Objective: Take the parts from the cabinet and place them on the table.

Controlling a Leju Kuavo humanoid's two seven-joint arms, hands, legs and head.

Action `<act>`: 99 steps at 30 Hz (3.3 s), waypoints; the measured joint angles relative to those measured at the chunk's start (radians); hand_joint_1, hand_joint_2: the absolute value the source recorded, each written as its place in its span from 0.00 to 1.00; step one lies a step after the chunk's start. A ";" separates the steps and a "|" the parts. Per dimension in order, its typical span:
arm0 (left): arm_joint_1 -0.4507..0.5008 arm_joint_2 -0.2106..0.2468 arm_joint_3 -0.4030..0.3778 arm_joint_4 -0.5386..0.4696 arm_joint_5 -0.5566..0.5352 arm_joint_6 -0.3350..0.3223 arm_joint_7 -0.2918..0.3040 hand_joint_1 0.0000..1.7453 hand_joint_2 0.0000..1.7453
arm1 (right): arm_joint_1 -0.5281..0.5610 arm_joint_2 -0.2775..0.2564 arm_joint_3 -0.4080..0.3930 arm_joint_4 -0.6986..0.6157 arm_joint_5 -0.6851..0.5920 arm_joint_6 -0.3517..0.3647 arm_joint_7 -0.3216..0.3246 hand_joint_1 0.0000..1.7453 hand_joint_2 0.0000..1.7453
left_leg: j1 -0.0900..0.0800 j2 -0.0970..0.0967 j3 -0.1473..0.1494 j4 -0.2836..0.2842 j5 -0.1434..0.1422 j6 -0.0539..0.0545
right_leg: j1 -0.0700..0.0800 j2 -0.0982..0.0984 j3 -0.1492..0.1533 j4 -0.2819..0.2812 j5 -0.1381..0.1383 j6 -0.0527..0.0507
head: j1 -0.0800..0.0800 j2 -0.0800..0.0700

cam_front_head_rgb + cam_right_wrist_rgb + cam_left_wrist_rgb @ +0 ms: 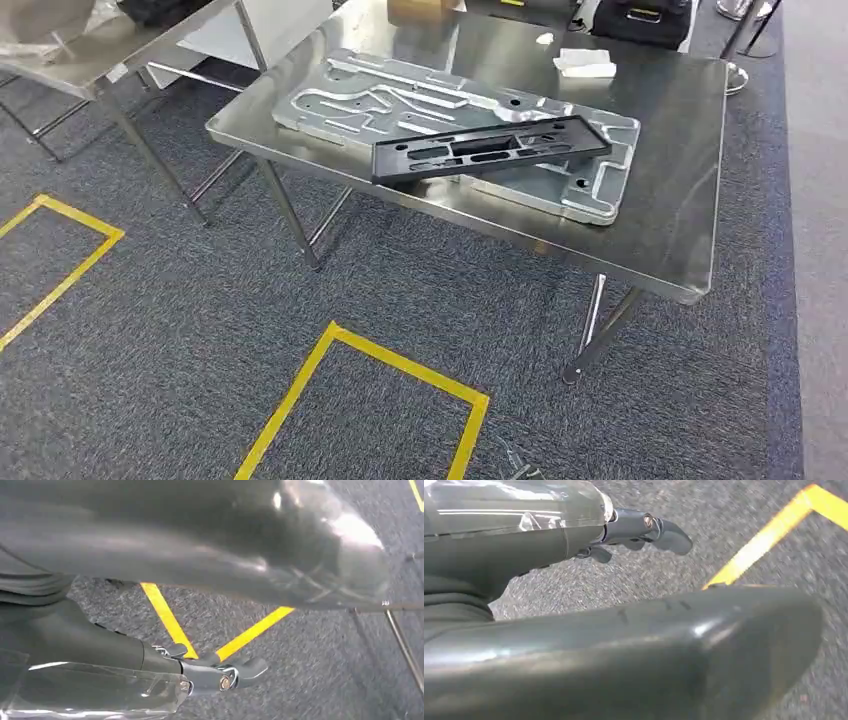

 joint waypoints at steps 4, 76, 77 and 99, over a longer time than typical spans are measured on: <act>0.005 0.000 0.000 0.000 -0.010 -0.005 -0.002 0.00 0.00 | 0.004 0.000 0.000 0.001 -0.001 -0.003 0.000 0.00 0.00 | -0.006 -0.039 -0.152 0.291 -0.108 0.009 | 0.010 0.048 -0.001 0.000 0.000 -0.006 | 0.000 0.000; 0.000 -0.008 0.003 -0.002 -0.010 -0.010 -0.007 0.00 0.00 | 0.002 0.015 0.004 0.048 0.015 -0.022 0.017 0.00 0.00 | -0.017 -0.073 -0.077 -0.019 0.115 0.072 | 0.024 0.111 0.011 -0.011 0.002 0.039 | 0.002 0.000; -0.001 -0.008 0.003 -0.002 -0.010 -0.011 -0.009 0.00 0.00 | 0.000 0.015 0.004 0.048 0.015 -0.024 0.018 0.00 0.00 | -0.018 -0.061 -0.078 -0.022 0.117 0.080 | 0.027 0.061 -0.016 0.044 -0.036 0.042 | 0.002 0.000; 0.002 -0.006 0.007 -0.003 -0.012 -0.027 -0.012 0.00 0.00 | -0.034 0.014 0.004 0.060 0.015 0.002 0.034 0.00 0.00 | -0.019 -0.047 -0.137 0.137 0.064 0.030 | 0.023 0.087 0.049 -0.051 0.021 -0.009 | 0.004 0.000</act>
